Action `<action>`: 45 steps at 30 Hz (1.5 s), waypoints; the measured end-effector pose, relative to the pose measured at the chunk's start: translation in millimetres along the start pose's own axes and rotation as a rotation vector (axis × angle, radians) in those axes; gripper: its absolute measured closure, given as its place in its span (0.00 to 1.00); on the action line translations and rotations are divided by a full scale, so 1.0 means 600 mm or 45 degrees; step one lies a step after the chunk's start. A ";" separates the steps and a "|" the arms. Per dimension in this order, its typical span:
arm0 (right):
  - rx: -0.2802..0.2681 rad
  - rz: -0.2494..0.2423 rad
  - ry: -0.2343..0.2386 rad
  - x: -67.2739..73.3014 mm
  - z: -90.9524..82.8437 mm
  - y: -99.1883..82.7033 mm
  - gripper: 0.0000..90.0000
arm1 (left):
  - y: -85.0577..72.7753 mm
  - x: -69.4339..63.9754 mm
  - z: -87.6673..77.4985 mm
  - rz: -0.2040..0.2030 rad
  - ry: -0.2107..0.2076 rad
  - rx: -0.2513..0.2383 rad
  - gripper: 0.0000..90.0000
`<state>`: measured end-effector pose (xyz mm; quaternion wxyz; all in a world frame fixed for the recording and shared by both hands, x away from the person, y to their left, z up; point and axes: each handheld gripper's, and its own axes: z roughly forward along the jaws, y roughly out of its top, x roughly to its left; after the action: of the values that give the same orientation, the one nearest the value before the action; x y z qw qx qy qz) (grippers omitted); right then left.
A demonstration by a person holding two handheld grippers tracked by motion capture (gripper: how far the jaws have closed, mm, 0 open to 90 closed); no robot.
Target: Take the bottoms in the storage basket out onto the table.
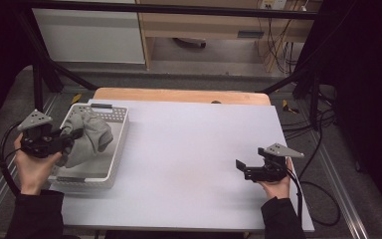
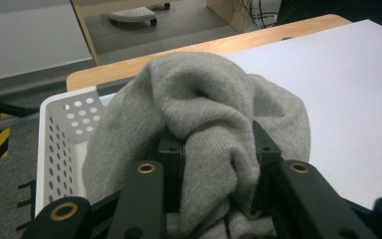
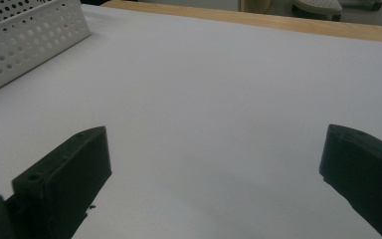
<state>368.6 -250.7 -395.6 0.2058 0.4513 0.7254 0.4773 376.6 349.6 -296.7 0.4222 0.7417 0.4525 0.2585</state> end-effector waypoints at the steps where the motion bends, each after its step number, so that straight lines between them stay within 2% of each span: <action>1: 0.001 0.001 0.000 0.000 0.000 0.000 0.00 | 0.001 -0.002 -0.001 -0.001 -0.003 -0.003 0.75; 23: 0.004 -0.005 0.001 -0.001 0.000 0.000 0.00 | 0.016 -0.037 -0.023 0.050 -0.054 -0.044 0.75; 45: -0.001 -0.001 0.000 0.000 -0.001 0.000 0.00 | 0.026 -0.070 -0.023 0.079 -0.115 -0.066 0.75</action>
<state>368.2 -251.3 -395.1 0.2062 0.4510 0.7252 0.4777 353.7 313.9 -276.4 0.4531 0.7550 0.4030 0.2495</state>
